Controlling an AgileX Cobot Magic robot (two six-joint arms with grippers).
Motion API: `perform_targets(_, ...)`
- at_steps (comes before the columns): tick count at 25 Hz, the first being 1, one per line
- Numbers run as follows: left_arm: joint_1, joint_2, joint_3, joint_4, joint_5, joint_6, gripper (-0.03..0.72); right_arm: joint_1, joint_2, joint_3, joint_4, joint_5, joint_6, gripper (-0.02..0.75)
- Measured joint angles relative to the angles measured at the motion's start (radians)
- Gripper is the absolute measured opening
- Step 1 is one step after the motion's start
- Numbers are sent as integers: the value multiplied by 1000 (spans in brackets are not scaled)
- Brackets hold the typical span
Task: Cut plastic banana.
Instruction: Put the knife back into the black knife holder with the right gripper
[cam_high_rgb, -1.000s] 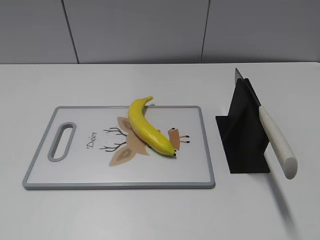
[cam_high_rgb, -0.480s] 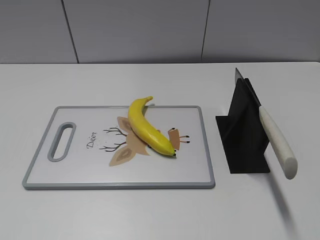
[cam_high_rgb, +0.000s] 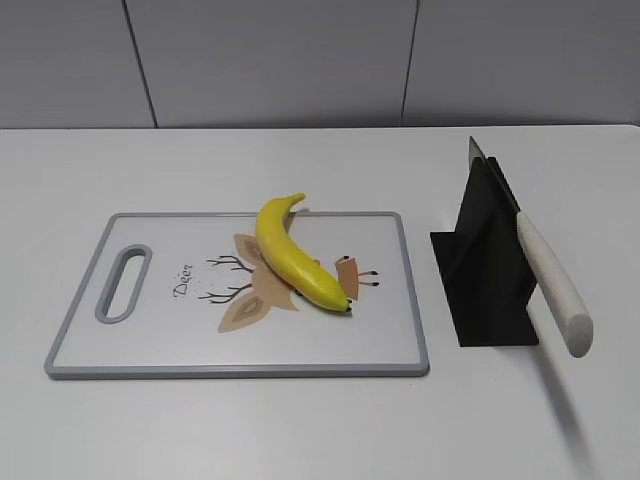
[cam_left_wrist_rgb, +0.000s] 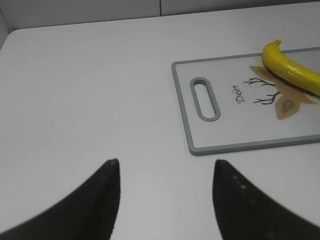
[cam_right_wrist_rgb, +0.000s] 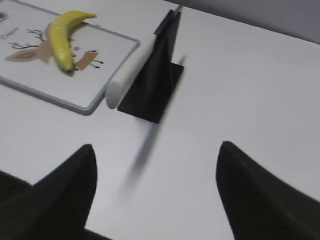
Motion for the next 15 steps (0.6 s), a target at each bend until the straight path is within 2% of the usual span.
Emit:
perform_targets(4,0,0,0,0,0,-1,575,-159,0,0,1,0,0,576)
perform_targets(7,0,0,0,0,0,-1,575,-243,0,0,1,0,0,576)
perform_targets(11,0,0,0,0,0,-1,575,-302,0,0,1,0,0,576)
perform_targets(15,0,0,0,0,0,-1,575,-321,0,0,1,0,0,576)
